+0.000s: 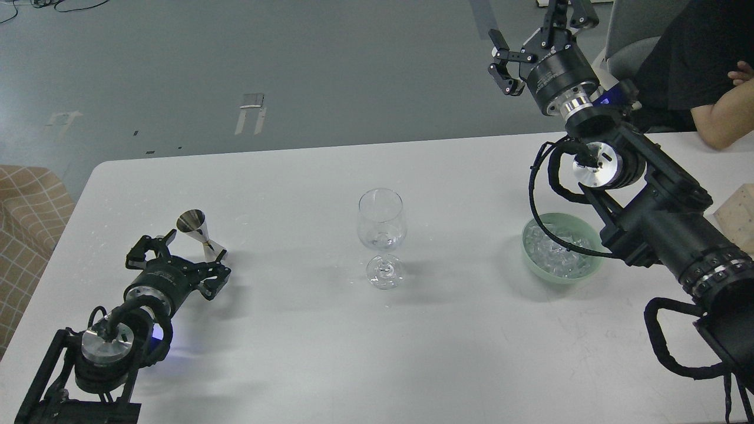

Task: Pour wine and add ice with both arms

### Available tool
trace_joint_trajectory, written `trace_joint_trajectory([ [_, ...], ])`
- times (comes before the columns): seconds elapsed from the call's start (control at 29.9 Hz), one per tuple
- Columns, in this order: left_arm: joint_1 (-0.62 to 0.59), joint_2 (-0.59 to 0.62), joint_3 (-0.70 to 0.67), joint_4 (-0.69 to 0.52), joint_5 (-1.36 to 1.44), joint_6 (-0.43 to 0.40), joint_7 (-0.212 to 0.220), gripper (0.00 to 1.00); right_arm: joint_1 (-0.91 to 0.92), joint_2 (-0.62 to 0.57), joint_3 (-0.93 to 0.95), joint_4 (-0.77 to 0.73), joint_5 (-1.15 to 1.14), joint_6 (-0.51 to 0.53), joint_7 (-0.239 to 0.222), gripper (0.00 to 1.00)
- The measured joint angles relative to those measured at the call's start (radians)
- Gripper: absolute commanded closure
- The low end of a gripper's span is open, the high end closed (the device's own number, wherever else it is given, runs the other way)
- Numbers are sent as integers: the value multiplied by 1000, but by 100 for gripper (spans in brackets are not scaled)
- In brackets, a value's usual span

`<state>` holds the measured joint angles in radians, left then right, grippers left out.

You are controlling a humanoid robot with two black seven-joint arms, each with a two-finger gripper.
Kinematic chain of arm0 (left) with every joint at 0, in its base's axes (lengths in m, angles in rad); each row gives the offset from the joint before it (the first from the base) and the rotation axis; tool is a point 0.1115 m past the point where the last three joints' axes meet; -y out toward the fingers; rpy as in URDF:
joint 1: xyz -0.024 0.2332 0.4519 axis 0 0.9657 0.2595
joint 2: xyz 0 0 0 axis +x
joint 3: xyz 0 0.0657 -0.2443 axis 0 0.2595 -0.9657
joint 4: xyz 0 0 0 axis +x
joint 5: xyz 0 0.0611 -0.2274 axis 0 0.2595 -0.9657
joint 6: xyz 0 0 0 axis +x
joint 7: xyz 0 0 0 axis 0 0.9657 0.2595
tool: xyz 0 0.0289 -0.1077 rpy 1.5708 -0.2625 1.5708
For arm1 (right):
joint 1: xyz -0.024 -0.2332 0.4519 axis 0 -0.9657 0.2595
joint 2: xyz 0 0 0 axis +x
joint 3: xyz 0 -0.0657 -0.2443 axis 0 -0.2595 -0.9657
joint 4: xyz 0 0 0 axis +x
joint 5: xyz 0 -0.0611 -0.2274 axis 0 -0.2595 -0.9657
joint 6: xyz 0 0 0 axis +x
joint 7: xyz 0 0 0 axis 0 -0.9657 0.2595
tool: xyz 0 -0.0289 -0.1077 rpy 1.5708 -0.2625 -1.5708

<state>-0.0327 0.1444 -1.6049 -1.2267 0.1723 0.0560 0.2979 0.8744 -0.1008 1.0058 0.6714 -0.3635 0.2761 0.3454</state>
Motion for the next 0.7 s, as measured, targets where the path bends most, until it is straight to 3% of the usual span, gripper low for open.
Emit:
trace_joint_trajectory([
  [0.23,118,12,-53,-77,-3,-93,88,2,-4,-16,0,1,2,3,0,0],
  [0.47,178,52,-98,-129,-3,-119,105,2,-6,-42,-1,10,2,3,0,0],
  [0.7,160,143,-131,-127,-4,-228,105,2,-6,-49,-3,10,2,2,-1,0],
])
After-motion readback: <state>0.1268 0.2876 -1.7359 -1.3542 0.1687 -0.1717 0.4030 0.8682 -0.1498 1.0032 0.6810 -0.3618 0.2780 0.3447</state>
